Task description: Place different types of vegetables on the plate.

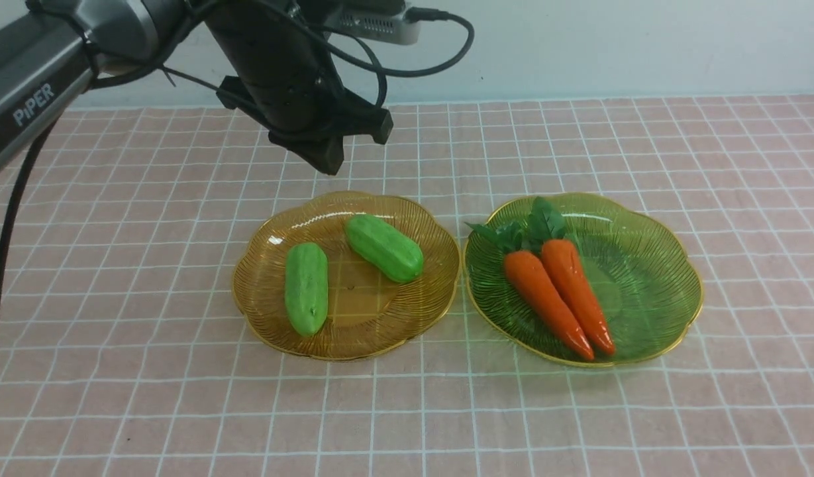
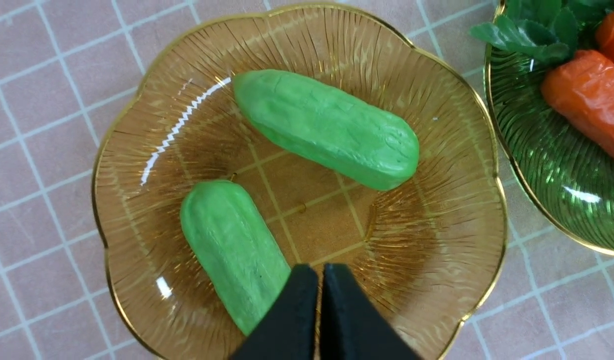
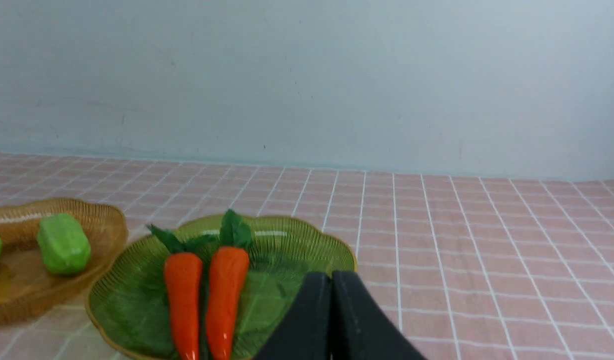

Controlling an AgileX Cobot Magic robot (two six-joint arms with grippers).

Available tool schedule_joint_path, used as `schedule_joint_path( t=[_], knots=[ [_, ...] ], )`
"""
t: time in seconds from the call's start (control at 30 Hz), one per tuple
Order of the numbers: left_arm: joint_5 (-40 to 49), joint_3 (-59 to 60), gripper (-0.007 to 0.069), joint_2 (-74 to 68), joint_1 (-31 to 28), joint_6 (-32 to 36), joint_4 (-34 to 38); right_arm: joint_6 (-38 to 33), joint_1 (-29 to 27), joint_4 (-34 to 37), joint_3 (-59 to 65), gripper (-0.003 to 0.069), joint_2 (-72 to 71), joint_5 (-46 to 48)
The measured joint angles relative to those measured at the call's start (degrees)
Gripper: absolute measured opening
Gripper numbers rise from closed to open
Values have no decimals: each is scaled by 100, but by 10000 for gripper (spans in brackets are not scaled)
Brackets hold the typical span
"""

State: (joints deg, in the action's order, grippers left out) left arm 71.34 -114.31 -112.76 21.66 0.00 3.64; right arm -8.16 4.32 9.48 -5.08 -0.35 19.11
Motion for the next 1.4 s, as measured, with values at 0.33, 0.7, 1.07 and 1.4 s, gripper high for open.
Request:
schedule_joint_path(
  t=[0.33,0.7,1.07,1.4],
  knots=[
    [10,1270,-4,2139,0,40,-31,0,-121,-779,662,-17,-18,226],
    [-809,5685,-4,5859,0,-897,-598,0,-171,-801,662,-17,-18,274],
    [-4332,9050,-4,9534,0,-1746,-649,0,-171,-801,662,-17,-18,275],
    [-4362,9653,-3,10749,0,-1688,-947,0,-171,-801,662,-17,-18,275]
  ],
)
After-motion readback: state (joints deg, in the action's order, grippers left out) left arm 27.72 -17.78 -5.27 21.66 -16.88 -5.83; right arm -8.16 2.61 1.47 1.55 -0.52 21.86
